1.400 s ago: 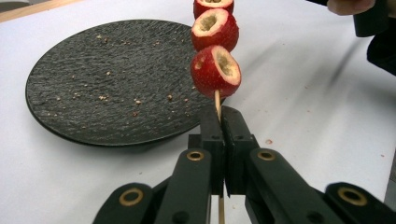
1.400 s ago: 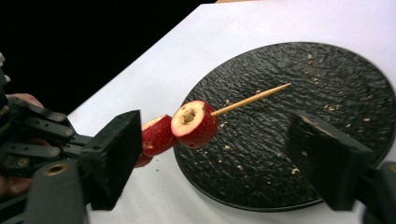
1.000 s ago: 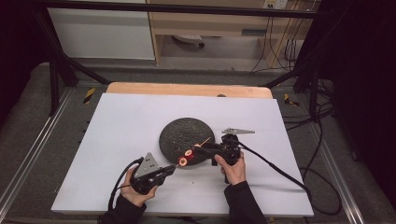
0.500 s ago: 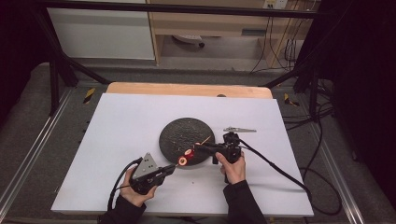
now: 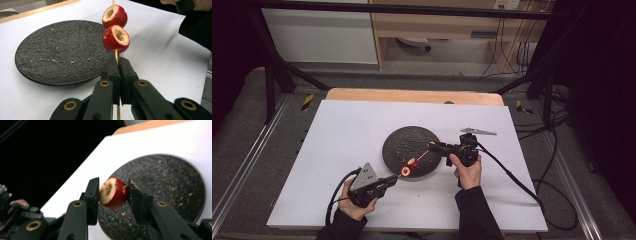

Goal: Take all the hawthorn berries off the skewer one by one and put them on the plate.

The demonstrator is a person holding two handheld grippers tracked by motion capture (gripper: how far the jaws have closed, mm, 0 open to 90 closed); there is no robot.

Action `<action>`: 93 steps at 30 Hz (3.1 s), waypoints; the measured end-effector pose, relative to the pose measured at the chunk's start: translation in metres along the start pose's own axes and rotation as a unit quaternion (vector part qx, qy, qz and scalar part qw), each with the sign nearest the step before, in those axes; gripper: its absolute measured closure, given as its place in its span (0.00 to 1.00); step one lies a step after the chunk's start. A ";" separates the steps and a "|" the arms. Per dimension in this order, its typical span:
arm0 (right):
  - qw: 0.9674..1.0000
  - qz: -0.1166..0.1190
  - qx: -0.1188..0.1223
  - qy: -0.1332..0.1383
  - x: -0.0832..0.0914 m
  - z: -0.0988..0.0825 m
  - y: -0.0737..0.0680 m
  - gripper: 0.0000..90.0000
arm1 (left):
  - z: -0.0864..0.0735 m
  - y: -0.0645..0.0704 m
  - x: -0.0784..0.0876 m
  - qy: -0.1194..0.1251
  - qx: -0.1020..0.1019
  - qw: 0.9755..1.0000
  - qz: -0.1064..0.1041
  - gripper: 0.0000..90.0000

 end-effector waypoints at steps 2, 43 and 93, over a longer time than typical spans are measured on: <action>1.000 -0.007 0.002 0.007 0.002 0.005 0.003 0.71 | 0.000 0.000 0.001 0.001 0.002 1.000 0.000 0.98; 0.987 -0.103 0.090 -0.083 -0.071 -0.039 0.036 0.69 | -0.004 -0.028 0.014 0.013 0.047 0.999 0.014 0.98; 0.995 0.018 0.089 -0.044 -0.011 -0.057 -0.019 0.29 | -0.006 0.008 -0.020 -0.023 0.012 0.999 -0.027 0.98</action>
Point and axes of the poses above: each handheld gripper's, and its own axes: x roughly backward along the jaws, z roughly out of its top, y roughly to its right, the point moved 4 cm from there along -x, roughly forward along the jaws, and after that the axes turned 8 degrees about -z, right-handed, at the moved point
